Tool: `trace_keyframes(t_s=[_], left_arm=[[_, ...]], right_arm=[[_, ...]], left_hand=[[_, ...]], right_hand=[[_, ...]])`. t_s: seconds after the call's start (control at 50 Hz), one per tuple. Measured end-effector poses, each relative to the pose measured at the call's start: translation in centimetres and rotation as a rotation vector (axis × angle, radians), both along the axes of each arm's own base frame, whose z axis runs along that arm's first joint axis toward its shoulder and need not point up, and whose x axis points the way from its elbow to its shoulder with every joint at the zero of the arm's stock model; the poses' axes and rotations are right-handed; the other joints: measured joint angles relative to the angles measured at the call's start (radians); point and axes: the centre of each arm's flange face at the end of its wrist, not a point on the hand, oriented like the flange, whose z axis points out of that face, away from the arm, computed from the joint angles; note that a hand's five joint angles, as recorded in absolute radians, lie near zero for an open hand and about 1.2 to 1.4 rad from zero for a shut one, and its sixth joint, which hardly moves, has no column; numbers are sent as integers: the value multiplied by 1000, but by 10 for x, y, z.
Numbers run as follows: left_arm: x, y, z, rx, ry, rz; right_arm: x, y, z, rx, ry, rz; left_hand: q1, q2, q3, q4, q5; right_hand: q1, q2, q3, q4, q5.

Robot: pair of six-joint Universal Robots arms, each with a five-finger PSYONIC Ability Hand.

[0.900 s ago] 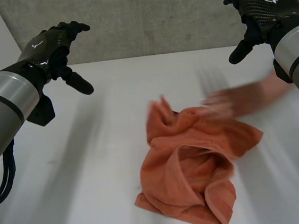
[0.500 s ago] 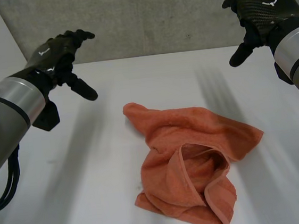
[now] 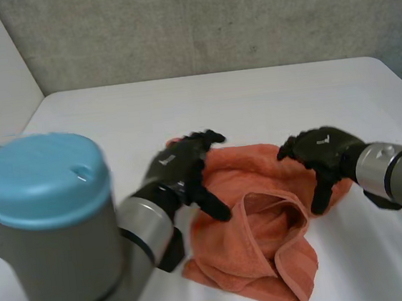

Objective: Fold the laundry

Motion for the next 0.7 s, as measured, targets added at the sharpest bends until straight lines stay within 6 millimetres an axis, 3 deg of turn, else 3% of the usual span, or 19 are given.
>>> trace_keyframes(t_s=[0.28, 0.3, 0.34, 0.38, 0.42, 0.48, 0.7], left_arm=[[-50, 21, -18, -15, 64, -21], [-55, 21, -24, -16, 59, -22], [-58, 21, -28, -15, 54, -21], [-60, 21, -33, -15, 44, -18], [-62, 20, -41, -18, 27, -10], [-63, 17, -51, -35, -7, 7], [-59, 2, -73, -179, -141, 97]], right_arm=[[-5, -5, -54, 65, -82, -54], [-4, -5, -61, 76, -78, -54], [-4, -6, -64, 81, -77, -54], [-4, -7, -68, 84, -77, -54], [-3, -10, -69, 72, -83, -57], [-3, -17, -66, 37, -106, -69], [-7, -27, -41, -74, -174, -103]], left_hand=[[115, 119, 118, 118, 118], [127, 130, 130, 130, 129], [132, 136, 137, 136, 136], [147, 149, 149, 149, 149], [159, 162, 162, 162, 163], [170, 173, 174, 174, 174], [186, 189, 189, 188, 189]], right_hand=[[18, 53, 58, 35, 40], [140, 188, 195, 172, 163], [195, 251, 258, 236, 221], [447, 556, 541, 521, 495], [681, 832, 818, 800, 771], [766, 954, 952, 939, 906], [766, 960, 967, 956, 916]])
